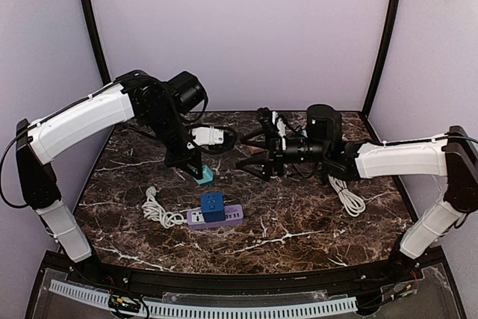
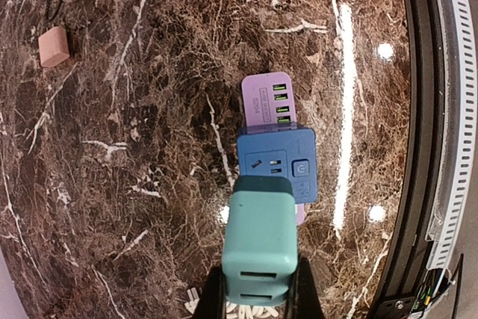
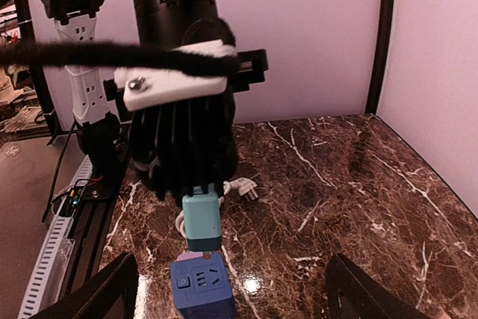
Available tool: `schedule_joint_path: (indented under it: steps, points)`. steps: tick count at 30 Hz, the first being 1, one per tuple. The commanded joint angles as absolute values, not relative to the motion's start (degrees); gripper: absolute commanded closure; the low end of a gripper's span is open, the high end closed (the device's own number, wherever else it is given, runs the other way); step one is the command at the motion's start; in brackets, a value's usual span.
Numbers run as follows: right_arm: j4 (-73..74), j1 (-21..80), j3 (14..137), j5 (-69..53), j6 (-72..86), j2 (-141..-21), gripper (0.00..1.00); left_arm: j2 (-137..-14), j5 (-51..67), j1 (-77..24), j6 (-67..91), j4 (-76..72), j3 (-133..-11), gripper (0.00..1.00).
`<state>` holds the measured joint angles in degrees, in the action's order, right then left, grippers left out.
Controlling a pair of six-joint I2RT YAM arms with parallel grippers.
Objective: Insert the plug
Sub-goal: Pick up the plug from the center of the board.
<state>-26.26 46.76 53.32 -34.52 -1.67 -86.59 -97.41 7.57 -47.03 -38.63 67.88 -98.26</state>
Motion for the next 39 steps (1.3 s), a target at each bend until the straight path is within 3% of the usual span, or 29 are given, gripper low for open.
schedule_joint_path:
  steps: [1,7,12,27,31,34,35,39]
  points:
    - [-35.91,47.68,53.16,-45.77,-4.88,-92.75,0.14,-95.56,10.86,-46.67,-37.6,71.11,-100.93,0.99]
    - [-49.72,49.31,56.39,-49.57,3.42,-101.27,0.2,-92.51,12.99,-46.67,-36.93,68.1,-99.77,0.99]
    - [-51.52,50.42,58.88,-46.26,7.33,-104.91,0.38,-92.38,13.19,-46.67,-36.57,67.58,-99.82,0.99]
    - [-53.3,52.54,61.6,-43.51,10.08,-109.39,0.49,-93.25,14.56,-46.67,-35.16,65.89,-100.61,1.0]
    - [-53.46,52.56,61.44,-43.69,10.0,-109.04,0.79,-93.13,14.92,-46.67,-34.78,65.62,-100.72,0.99]
    - [-52.89,52.51,61.53,-44.7,9.66,-108.68,0.9,-92.93,15.0,-46.63,-34.19,65.07,-100.64,1.0]
    - [-52.7,52.49,61.41,-44.64,9.41,-108.53,1.0,-92.8,15.0,-46.61,-33.95,64.88,-100.72,0.99]
    - [-52.42,52.51,60.67,-44.1,8.61,-107.73,1.0,-92.56,15.22,-46.66,-33.27,64.21,-101.31,0.99]
